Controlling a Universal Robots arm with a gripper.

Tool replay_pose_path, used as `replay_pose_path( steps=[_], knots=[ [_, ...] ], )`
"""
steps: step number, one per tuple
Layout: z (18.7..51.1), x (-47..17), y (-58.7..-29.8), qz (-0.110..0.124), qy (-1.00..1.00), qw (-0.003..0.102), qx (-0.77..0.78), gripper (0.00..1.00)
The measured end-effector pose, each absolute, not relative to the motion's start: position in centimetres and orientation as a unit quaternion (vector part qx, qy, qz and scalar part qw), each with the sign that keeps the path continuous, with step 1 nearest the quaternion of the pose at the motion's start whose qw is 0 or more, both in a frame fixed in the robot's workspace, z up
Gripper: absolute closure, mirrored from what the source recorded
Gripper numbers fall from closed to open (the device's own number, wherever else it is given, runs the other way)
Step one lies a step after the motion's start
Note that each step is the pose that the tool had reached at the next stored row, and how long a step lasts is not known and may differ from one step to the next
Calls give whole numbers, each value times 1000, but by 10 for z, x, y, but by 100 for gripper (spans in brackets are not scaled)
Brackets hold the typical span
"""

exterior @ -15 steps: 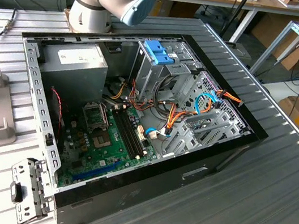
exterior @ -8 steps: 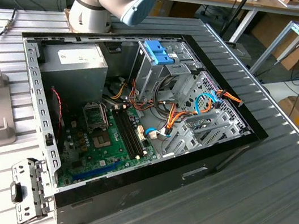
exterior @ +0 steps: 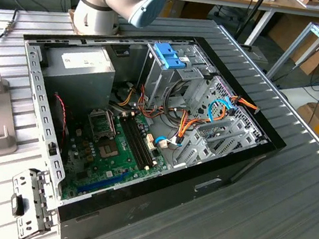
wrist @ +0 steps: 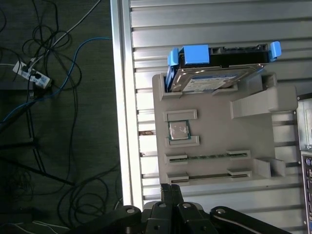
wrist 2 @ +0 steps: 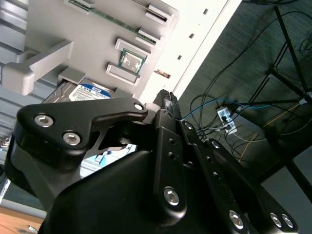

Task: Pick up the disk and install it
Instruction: 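Reach for the disk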

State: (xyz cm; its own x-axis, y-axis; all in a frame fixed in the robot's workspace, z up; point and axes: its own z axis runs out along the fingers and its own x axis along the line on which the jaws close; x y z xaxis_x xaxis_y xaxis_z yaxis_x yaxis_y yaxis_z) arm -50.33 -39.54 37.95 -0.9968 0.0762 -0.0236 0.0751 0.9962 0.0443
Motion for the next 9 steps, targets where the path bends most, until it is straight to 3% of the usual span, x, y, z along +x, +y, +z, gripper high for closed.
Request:
replay_pose_path(
  steps=[9],
  knots=[
    [379, -503, -393, 22, 999, 13, 38, 89]
  ],
)
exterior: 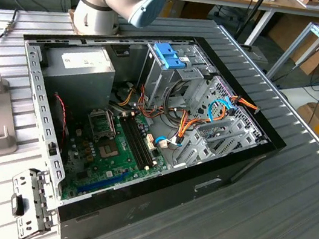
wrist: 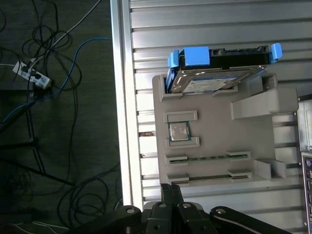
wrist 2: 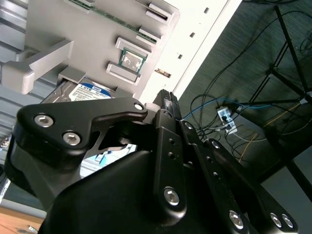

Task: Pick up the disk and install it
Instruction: 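Reach for the disk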

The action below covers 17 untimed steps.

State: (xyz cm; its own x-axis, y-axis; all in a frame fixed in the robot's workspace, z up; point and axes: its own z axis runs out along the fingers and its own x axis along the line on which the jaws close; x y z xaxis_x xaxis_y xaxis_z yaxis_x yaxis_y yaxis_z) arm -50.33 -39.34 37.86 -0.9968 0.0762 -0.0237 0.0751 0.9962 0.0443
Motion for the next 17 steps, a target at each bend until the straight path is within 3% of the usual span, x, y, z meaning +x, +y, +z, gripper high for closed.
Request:
replay_pose_path(
  steps=[17],
  knots=[
    [376, -496, -382, 21, 999, 13, 38, 89]
  ],
)
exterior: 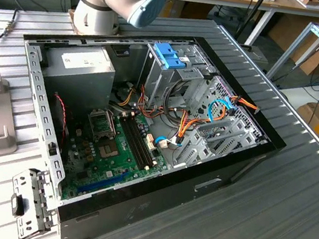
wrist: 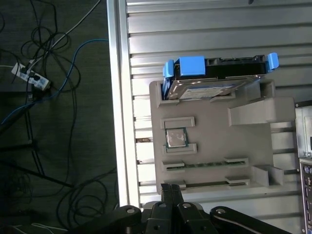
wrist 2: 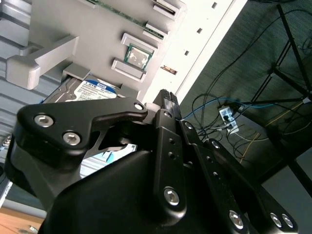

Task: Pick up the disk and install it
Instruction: 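Reach for the disk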

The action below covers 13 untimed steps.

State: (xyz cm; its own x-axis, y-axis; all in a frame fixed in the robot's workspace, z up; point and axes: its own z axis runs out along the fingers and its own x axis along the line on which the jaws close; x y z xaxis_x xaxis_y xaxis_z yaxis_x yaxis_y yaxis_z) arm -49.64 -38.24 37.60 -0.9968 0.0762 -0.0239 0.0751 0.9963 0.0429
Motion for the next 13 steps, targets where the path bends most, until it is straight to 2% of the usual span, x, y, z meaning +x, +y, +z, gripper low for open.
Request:
replay_pose_path(
  steps=[13],
  knots=[
    [373, -493, -382, 21, 999, 13, 38, 89]
  ],
)
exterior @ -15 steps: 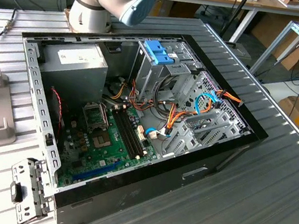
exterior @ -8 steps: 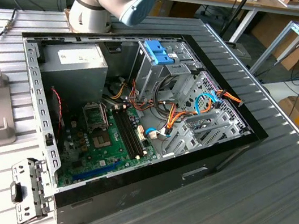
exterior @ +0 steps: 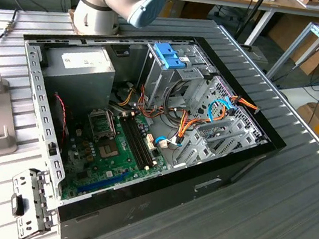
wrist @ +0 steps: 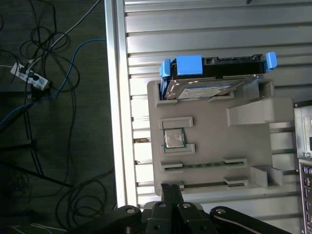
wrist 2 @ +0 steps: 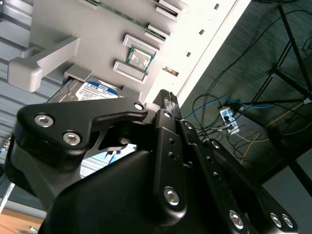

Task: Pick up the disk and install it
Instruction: 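Reach for the disk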

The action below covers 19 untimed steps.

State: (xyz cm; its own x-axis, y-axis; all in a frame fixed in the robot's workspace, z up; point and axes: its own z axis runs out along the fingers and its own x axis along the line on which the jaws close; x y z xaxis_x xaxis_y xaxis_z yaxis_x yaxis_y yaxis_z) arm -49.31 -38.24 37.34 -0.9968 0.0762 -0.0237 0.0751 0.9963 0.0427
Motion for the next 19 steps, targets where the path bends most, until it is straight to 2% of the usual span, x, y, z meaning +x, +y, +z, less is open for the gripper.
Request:
replay_pose_path(
  steps=[19],
  knots=[
    [370, -489, -382, 21, 999, 13, 38, 89]
  ],
)
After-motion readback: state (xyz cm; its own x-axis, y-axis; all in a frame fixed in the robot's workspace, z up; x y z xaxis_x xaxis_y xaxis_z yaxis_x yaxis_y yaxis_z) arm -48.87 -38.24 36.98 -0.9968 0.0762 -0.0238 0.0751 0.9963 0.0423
